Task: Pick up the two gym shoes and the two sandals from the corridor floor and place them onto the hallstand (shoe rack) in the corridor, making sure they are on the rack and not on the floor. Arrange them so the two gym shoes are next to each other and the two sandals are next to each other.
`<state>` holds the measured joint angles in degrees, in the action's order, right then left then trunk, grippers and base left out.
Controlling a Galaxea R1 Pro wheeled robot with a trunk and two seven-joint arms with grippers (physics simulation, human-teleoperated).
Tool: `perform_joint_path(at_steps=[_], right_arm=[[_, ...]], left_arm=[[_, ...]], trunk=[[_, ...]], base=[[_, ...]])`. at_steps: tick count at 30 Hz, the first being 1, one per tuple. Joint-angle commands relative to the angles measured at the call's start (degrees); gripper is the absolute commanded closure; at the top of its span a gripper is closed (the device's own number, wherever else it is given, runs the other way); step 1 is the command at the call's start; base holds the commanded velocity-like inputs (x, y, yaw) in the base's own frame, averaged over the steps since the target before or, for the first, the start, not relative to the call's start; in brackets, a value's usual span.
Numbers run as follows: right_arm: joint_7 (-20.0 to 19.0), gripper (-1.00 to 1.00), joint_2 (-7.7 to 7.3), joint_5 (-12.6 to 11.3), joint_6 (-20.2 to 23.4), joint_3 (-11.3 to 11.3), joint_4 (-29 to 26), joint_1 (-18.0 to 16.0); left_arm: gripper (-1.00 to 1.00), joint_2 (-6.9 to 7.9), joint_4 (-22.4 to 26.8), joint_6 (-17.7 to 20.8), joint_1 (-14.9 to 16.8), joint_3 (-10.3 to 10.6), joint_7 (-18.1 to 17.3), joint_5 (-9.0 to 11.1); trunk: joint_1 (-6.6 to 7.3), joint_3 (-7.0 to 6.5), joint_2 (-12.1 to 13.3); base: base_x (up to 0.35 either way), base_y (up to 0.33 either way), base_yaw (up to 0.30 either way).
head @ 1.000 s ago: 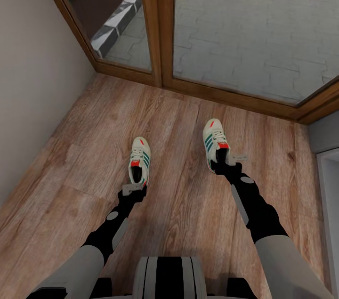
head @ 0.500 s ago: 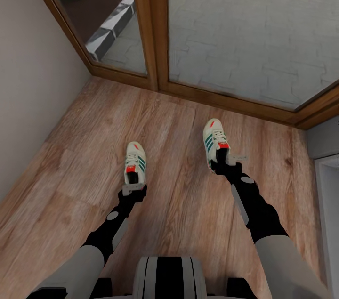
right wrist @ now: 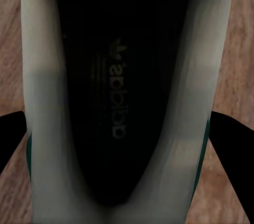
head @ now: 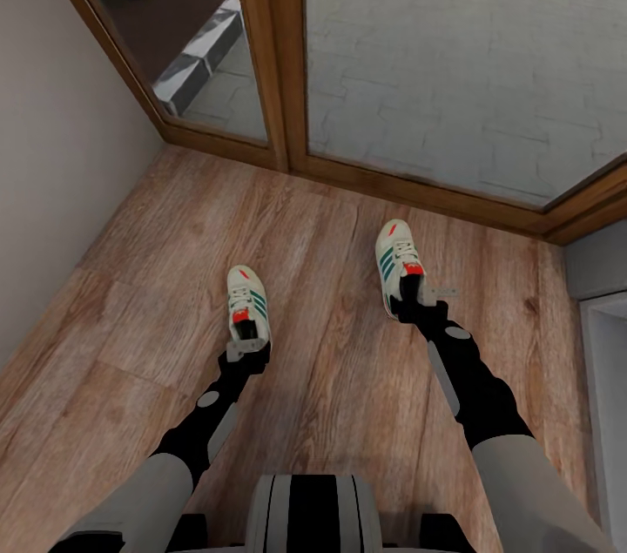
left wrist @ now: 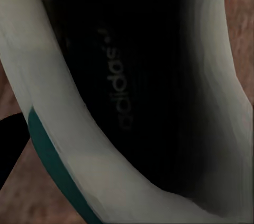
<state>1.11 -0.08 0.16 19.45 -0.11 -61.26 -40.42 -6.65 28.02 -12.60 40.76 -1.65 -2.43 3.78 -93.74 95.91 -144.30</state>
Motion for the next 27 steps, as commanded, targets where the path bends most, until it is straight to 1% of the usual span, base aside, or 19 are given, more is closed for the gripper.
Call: perform_joint_path(at_steps=[1,27], right_arm=[[0.1,1.0,-0.01,0.0,0.3,0.0,-0.1,0.0],[0.2,1.0,-0.01,0.0,0.3,0.2,0.0,0.0]], left_arm=[[1.0,-0.03,-0.1,-0.1,0.0,-0.2,-0.2,0.4],[1.0,-0.03,-0.1,-0.1,0.0,-0.2,-0.2,0.4]], trunk=[[0.01,0.03,0.0],[0.01,0.03,0.0]], base=[[0.002,-0.002,0.0],[0.0,0.0,0.0]])
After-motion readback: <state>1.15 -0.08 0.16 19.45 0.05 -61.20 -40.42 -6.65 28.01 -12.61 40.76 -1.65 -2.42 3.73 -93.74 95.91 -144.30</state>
